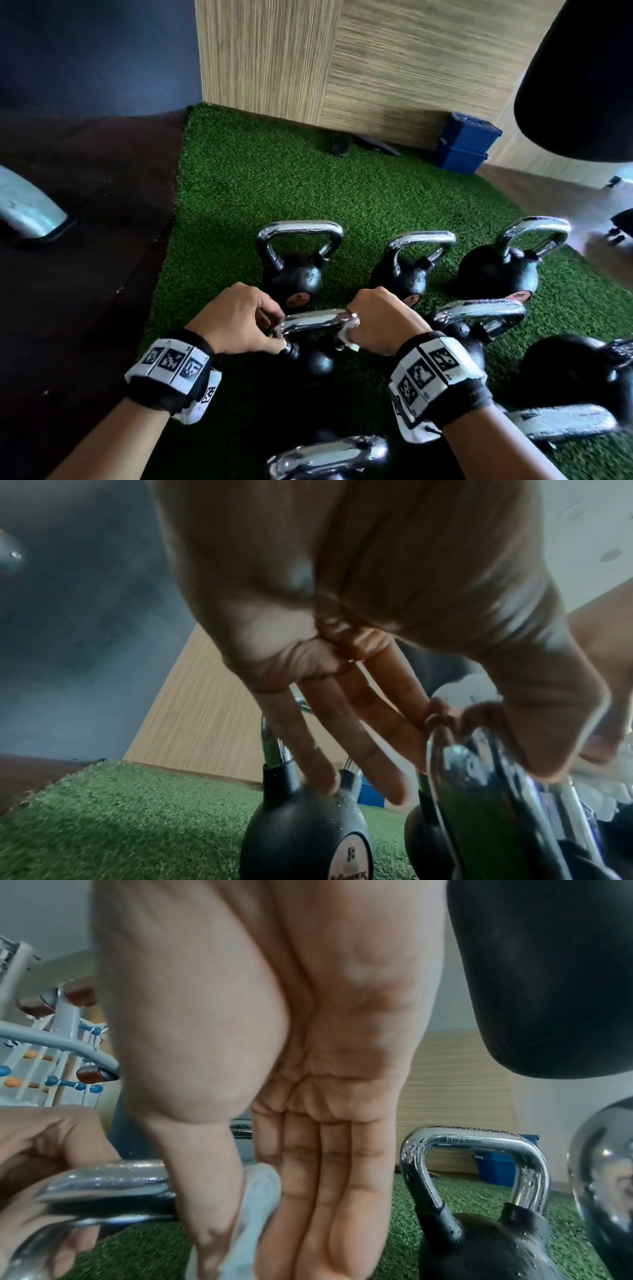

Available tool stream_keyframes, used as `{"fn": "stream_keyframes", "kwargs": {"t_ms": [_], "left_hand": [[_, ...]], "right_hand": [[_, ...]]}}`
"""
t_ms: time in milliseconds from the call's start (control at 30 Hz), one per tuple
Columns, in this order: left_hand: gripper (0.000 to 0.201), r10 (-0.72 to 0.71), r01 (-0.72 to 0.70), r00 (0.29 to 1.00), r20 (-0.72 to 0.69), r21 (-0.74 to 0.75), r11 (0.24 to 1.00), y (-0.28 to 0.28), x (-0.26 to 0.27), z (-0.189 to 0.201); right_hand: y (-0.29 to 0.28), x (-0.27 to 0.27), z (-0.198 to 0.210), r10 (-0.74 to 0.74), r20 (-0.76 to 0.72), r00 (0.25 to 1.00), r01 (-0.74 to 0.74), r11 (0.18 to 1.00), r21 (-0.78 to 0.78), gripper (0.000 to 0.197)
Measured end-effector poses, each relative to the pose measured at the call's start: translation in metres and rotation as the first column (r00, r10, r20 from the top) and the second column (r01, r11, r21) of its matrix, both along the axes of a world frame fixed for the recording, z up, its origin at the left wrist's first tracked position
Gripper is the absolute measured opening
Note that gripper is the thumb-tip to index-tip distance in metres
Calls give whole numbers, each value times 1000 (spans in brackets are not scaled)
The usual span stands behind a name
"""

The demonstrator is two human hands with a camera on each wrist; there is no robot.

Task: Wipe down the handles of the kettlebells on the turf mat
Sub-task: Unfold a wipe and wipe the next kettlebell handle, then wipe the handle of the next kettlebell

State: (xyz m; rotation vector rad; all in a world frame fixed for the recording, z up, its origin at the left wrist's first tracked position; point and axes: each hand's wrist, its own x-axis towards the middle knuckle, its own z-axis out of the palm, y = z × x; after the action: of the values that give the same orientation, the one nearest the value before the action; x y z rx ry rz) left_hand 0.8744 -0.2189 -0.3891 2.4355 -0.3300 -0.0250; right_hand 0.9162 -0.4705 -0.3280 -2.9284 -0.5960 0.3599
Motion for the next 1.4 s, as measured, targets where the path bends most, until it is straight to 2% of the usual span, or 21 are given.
{"fn": "stream_keyframes", "kwargs": {"t_ms": [133,200,267,300,400,467,500,567,633,700,767,833,900,967,1067,1200,1300,1400], "left_hand": [[27,-58,59,998,6,-84,995,2,-6,-5],[49,-107,93,989,-103,-129,987,13,-5,-9],[79,-58,24,979,-196,-173,985,27,1,-17],[92,-9,-34,973,-230,-185,982,34,7,-22],[128,7,-91,941,-339,-233,968,42,30,-33],[138,8,-154,925,-379,-356,922,42,50,-40],[137,70,-230,926,-372,-407,884,42,61,-45],[121,270,-401,906,-327,-450,798,43,81,-56],[107,389,-490,869,-306,-415,767,41,101,-66],[106,368,-478,872,-322,-403,781,29,120,-76],[106,287,-422,896,-337,-454,784,13,136,-87],[79,256,-388,913,-318,-483,785,3,147,-93],[65,223,-350,928,-298,-496,795,6,155,-97],[67,162,-295,942,-294,-498,816,14,162,-97],[67,98,-252,949,-298,-538,804,19,166,-98],[65,136,-277,953,-271,-596,754,10,160,-101],[61,172,-307,948,-269,-620,722,7,158,-103],[61,185,-318,944,-274,-595,738,6,156,-102]], "right_hand": [[-1,1,8,23,-45,999,-25,999,-39,20],[-8,9,19,40,-151,988,-48,997,-52,20],[-16,23,35,46,-269,962,-60,997,-46,21],[-20,31,44,44,-282,959,-53,998,-23,24],[-21,61,66,23,-129,991,-9,994,112,29],[-12,80,72,32,-1,999,-31,973,229,31],[-6,89,72,42,42,998,-52,955,291,29],[7,105,67,56,107,993,-94,918,385,24],[18,118,62,78,188,979,-151,898,414,19],[27,128,57,108,226,968,-199,879,434,15],[33,136,52,128,302,945,-255,866,431,15],[40,143,48,133,360,924,-286,863,416,17],[46,148,46,136,342,930,-275,874,401,19],[54,151,46,155,333,930,-283,879,383,22],[65,151,44,185,367,912,-313,890,332,34],[77,150,35,190,379,906,-313,902,297,20],[80,148,22,192,344,919,-312,889,335,21],[71,146,18,127,330,936,-242,911,335,26]]}}
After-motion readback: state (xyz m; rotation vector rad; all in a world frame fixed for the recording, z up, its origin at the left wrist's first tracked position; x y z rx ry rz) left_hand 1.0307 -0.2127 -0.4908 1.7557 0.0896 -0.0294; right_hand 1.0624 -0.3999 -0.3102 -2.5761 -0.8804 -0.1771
